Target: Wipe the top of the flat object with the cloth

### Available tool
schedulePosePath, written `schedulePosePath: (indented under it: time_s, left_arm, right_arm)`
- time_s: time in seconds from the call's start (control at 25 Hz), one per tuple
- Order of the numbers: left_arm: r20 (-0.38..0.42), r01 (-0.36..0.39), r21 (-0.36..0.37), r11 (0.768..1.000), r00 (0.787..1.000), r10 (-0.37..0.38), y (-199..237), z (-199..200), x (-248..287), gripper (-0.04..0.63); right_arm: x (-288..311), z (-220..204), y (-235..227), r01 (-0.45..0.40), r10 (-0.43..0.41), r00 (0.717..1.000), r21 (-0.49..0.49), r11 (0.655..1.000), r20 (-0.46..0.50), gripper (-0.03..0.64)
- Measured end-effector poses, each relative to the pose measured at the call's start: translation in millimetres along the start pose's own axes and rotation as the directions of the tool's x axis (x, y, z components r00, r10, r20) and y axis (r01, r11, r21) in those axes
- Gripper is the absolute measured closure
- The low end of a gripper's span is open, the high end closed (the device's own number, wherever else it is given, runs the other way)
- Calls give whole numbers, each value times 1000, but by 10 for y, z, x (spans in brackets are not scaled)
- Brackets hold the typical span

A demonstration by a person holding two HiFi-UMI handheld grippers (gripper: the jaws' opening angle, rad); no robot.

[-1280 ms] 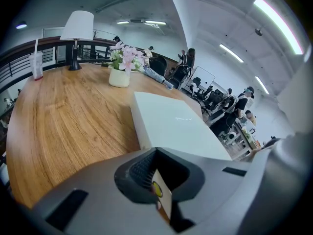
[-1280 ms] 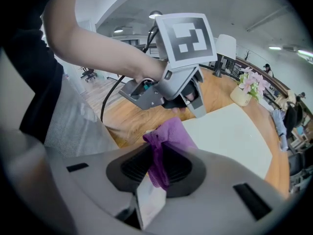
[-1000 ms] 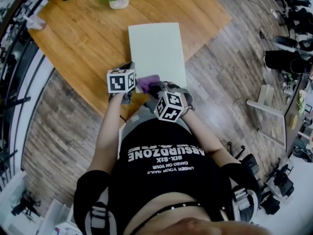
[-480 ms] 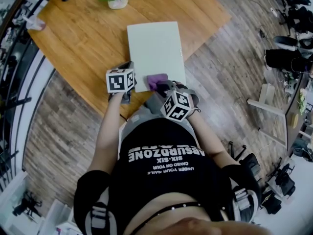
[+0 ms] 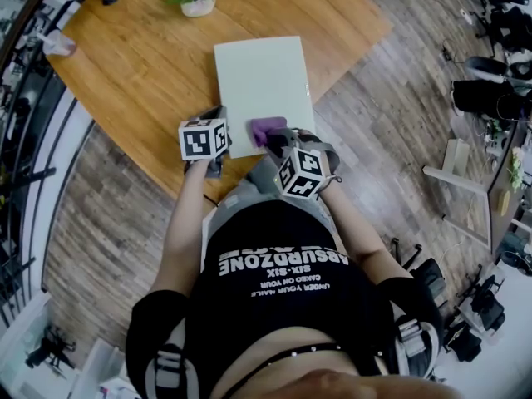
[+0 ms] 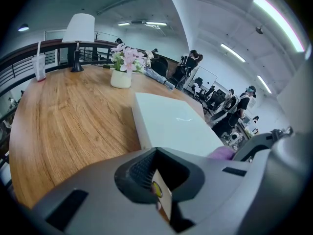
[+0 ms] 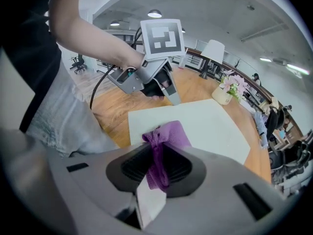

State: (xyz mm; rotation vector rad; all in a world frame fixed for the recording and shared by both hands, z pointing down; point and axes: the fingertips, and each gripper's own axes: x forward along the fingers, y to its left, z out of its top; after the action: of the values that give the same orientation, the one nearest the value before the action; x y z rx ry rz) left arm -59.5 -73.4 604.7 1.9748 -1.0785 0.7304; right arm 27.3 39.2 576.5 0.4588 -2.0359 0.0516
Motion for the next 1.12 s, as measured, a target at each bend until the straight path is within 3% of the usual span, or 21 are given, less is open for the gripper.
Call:
schedulePosePath:
  time_s: [0.6,1.12]
  left_arm:
    - [-7,-3,2,1000,1000,3,7,21,-3,589]
    - [-8,6,-3,1000,1000,-6,-13,44,-16,589]
  right_arm:
    - [164,87,-502,11,-14,1000,-125,992,-25,528]
    - [361,257,-1025,76,-81,997,-217,973,-15,528]
